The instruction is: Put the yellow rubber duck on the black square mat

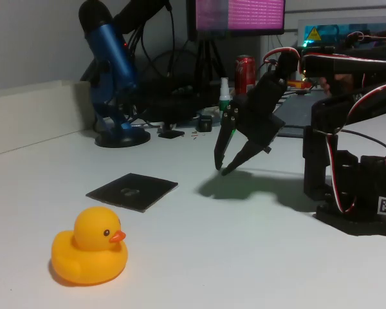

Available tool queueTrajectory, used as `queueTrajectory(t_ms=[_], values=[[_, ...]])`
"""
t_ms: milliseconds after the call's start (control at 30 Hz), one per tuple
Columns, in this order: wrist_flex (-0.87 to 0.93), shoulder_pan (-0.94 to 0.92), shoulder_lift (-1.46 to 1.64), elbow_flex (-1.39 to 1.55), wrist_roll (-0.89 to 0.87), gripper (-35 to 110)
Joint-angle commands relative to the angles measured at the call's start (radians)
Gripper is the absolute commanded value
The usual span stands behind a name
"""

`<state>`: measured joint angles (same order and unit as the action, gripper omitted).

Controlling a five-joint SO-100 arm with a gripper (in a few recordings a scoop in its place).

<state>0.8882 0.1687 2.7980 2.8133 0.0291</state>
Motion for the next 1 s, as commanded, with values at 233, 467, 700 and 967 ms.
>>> queueTrajectory(t_ms=[233,467,700,967], values=[[-0.006,0.012,0.017,-0.017,0.021,3],[-0.008,0.014,0.017,-0.018,0.021,3],[-0.008,0.014,-0.063,-0.115,0.021,3],[-0.008,0.005,-0.408,-0.476,0.021,3]])
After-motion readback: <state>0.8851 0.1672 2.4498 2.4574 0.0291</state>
